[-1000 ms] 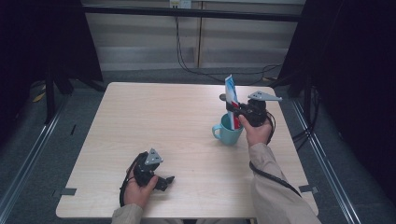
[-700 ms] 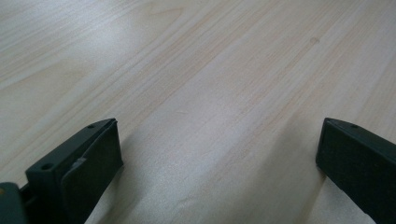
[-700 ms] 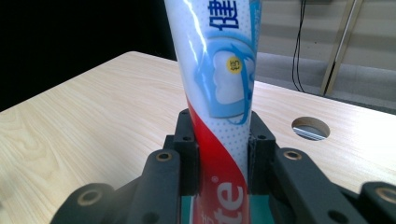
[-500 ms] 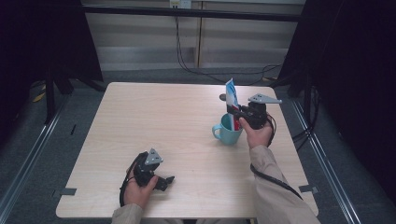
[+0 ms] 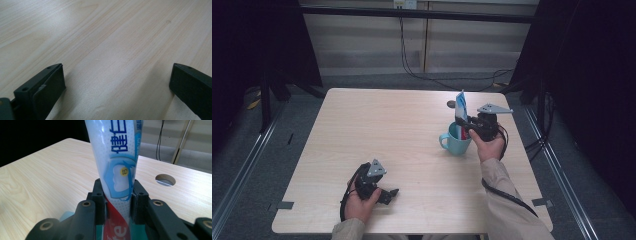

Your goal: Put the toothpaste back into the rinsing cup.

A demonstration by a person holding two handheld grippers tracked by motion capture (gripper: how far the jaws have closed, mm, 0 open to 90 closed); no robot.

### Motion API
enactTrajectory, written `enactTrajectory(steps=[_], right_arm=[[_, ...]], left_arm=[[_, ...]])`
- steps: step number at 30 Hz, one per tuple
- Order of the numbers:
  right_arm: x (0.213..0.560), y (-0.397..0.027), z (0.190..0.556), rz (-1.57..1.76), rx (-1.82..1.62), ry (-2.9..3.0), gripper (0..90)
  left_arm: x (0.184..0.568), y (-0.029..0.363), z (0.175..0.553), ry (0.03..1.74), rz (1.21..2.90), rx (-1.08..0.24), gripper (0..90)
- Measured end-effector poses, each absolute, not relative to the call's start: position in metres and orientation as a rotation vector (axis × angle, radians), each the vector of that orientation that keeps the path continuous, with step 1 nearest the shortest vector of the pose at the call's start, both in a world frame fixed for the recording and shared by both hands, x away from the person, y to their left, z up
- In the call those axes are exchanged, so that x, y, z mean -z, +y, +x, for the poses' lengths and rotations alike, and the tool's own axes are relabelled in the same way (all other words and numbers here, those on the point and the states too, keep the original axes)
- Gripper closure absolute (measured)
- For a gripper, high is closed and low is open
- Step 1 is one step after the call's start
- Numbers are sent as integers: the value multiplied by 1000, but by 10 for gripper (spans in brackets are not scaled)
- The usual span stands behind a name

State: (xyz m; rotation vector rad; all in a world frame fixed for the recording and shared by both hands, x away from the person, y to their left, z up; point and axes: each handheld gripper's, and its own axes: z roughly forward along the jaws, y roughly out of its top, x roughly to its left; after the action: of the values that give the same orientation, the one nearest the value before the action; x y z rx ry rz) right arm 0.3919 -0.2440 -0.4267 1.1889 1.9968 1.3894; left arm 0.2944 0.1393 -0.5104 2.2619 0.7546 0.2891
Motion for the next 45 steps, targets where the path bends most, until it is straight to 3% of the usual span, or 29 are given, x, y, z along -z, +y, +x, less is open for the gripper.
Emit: enactTrajectory(steps=[45], right_arm=[[434, -237, 391, 1176, -1325, 2076, 669]], left_arm=[[510, 139, 294, 755, 2262, -289, 0]])
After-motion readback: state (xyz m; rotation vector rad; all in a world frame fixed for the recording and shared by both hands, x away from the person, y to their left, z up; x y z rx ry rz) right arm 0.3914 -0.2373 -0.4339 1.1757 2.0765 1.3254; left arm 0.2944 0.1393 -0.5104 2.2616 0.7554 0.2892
